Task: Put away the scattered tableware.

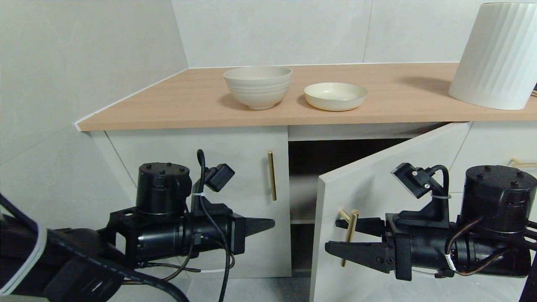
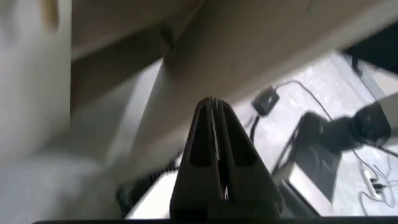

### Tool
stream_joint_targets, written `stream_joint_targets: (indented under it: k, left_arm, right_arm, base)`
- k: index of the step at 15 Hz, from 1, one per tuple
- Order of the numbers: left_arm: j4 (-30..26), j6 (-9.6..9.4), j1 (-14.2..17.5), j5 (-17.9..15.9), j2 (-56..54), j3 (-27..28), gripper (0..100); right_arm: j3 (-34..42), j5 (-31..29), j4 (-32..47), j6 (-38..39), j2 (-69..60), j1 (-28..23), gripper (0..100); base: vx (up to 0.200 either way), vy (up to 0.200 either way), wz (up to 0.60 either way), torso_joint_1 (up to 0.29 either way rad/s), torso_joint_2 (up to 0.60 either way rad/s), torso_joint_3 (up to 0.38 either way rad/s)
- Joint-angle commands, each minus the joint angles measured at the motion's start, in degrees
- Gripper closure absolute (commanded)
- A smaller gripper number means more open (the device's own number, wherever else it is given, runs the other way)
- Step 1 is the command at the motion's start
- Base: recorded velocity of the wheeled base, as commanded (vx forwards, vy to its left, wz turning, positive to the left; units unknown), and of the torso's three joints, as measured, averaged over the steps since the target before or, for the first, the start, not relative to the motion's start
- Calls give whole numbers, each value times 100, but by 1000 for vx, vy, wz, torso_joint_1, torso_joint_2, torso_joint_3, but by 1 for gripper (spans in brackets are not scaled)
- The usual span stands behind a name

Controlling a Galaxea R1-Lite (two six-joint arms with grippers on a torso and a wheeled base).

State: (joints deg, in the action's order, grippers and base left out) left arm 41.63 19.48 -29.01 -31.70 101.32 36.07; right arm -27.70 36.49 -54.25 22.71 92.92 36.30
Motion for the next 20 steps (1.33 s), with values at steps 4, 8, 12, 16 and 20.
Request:
stream_joint_targets:
  k: [4,8,12,16,20]
  left_arm:
    - [1049,381,-834,665,1347,866,100]
    - [1884,399,-1133,1104,1672,831,100]
    - [2481,407,-1203,1095,1822,910,100]
    - [2525,407,-1256,1087,1795,937,100]
    - [2525,407,-1256,1087,1716,902,100]
  right_arm:
    - [1,-19,11,-4,-2,0,0]
    - [19,-36,11,-4,-46,0,0]
    - [309,-247,28,-381,-248,-247,0]
    - [388,-669,72,-874,-292,-677,0]
    - [599,-1671,1021,-1348,-863,-844,0]
  base:
    - [0,0,0,0,0,0]
    - [0,0,0,0,0,0]
    - [0,0,0,0,0,0]
    - [0,0,0,0,0,0]
    - [0,0,0,0,0,0]
